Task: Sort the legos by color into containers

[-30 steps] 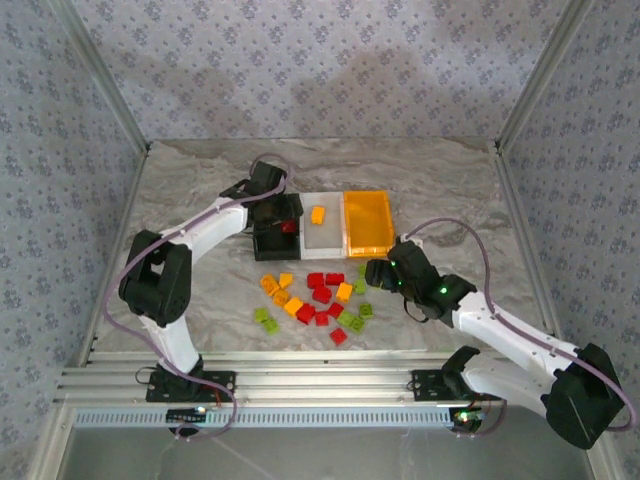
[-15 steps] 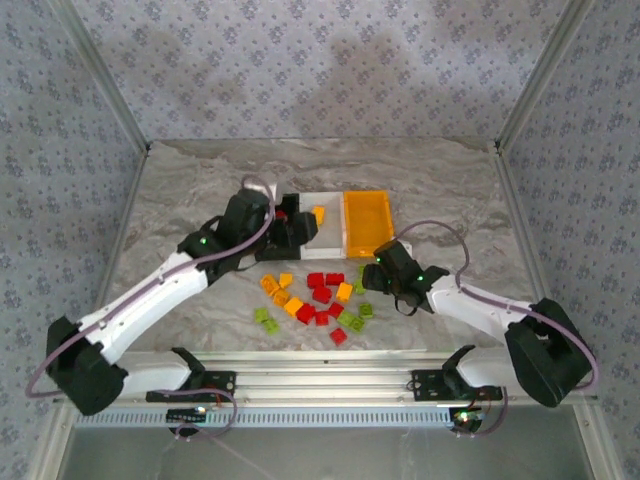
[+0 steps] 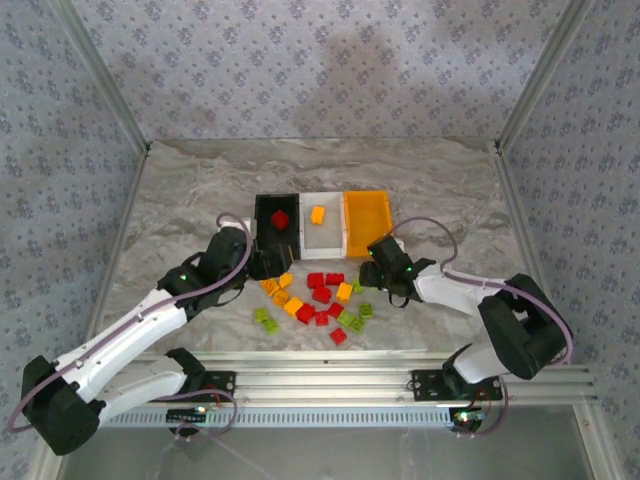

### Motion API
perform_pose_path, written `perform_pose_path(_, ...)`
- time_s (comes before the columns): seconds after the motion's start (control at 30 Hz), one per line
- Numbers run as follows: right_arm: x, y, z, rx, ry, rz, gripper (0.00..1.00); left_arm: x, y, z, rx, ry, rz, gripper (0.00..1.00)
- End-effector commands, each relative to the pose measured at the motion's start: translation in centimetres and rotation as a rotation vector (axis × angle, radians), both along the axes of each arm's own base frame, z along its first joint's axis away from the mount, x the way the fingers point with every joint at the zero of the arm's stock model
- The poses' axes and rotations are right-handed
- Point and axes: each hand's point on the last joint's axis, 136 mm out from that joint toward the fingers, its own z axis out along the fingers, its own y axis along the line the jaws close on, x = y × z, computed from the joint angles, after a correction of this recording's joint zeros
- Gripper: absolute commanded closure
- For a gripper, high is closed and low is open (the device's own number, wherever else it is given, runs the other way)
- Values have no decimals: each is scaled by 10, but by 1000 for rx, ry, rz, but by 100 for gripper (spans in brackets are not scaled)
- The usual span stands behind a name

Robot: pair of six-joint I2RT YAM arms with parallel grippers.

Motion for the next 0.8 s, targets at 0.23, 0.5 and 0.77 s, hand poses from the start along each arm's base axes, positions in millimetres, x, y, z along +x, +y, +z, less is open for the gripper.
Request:
perform_pose_path(0.23,-6,-20,-15,-122,72,-24,57,0,20,-18,54,26,77,0)
perform_pose_path(0.5,-7,-19,37,-47,-39,-18,73,1,27,-28,81,26,96,0)
perform_pose_path(0.77,45,4,121,-4,-195,23,72,-3,29,-38,81,46,96,0)
